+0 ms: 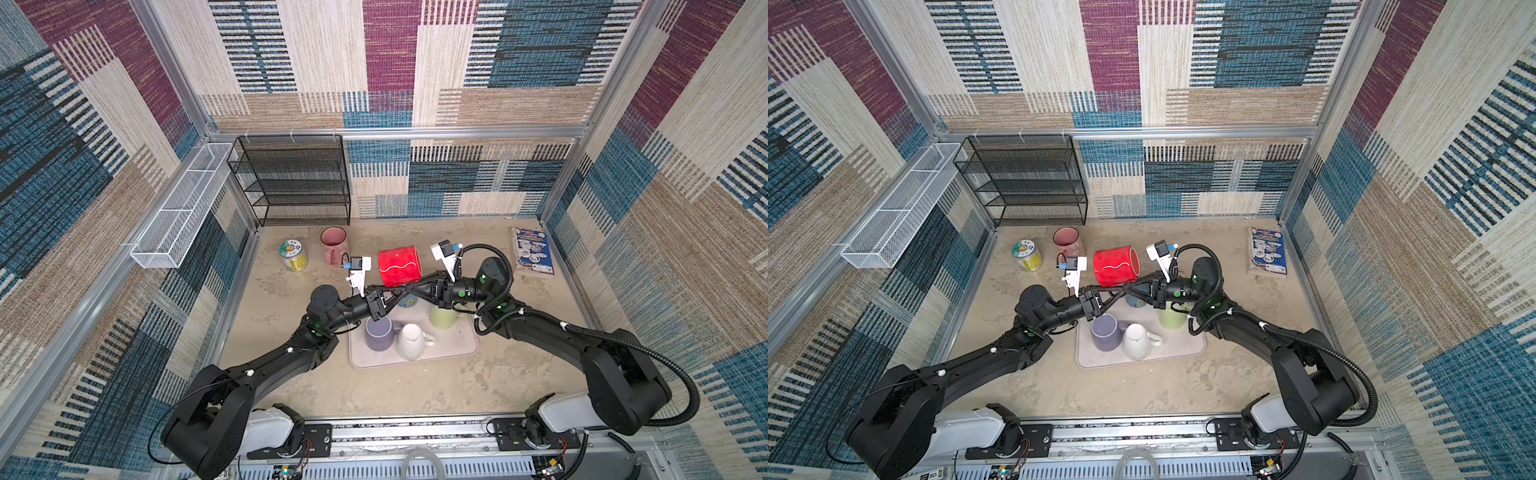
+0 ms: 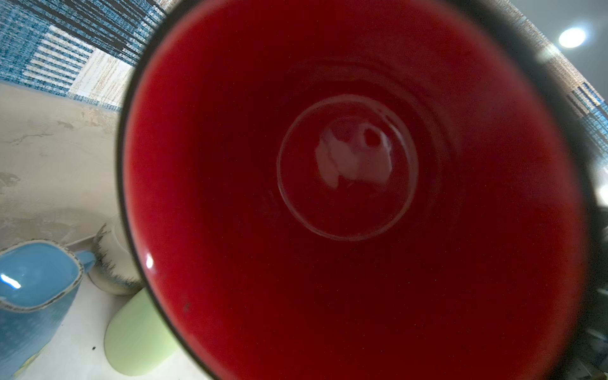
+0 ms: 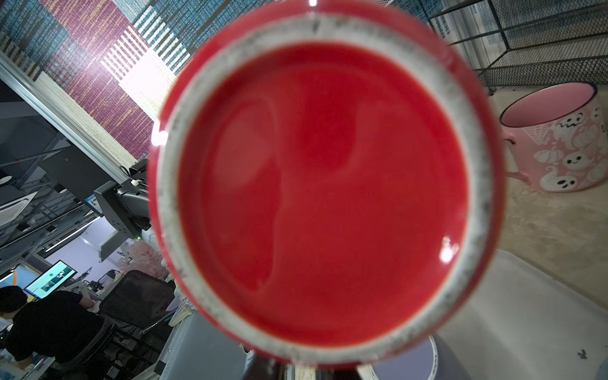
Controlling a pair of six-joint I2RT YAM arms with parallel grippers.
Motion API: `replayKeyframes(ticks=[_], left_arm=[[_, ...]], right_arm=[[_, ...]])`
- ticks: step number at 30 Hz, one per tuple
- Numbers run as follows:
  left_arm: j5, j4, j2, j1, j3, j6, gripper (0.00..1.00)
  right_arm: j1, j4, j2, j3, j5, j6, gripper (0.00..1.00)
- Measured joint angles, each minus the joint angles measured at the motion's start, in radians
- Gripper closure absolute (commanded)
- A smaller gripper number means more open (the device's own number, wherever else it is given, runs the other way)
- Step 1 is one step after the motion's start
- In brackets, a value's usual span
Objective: Turn the mug right side up
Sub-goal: 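Hold the red mug sideways with both grippers, shifting it toward the robot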
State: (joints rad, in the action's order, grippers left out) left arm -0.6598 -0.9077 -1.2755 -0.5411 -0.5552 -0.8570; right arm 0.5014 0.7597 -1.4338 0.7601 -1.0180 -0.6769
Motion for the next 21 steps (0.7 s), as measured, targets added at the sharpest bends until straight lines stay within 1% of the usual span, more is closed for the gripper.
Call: replayKeyframes(ticks=[1, 4, 12, 13, 17, 18, 21], left_arm=[[0.0, -0.005, 0.0, 0.002, -0.002, -0.005, 0.88], [-0.016, -0.034, 0.0, 0.002, -0.006, 0.003, 1.0], [-0.009, -0.037, 0.0, 0.003, -0.005, 0.0, 1.0], [-0.005, -0.037, 0.0, 0.003, -0.003, 0.0, 1.0], [0.022, -0.029, 0.024, 0.002, 0.021, 0.0, 1.0], [0.034, -0.018, 0.039, 0.0, 0.031, 0.003, 1.0], [0.088, 0.031, 0.079, 0.0, 0.056, 0.018, 1.0]], right_arm=[[0.0, 0.003, 0.0, 0.0, 0.005, -0.005, 1.0], [-0.005, 0.026, -0.002, -0.002, -0.007, -0.029, 1.0], [-0.005, 0.047, -0.011, -0.003, -0.006, -0.032, 1.0], [-0.005, 0.04, -0.012, -0.001, -0.006, -0.03, 0.98], [-0.001, -0.027, -0.012, 0.02, -0.011, 0.006, 0.67], [0.002, -0.05, -0.012, 0.024, -0.01, 0.028, 0.6], [0.003, -0.11, -0.012, 0.025, -0.007, 0.068, 0.48]])
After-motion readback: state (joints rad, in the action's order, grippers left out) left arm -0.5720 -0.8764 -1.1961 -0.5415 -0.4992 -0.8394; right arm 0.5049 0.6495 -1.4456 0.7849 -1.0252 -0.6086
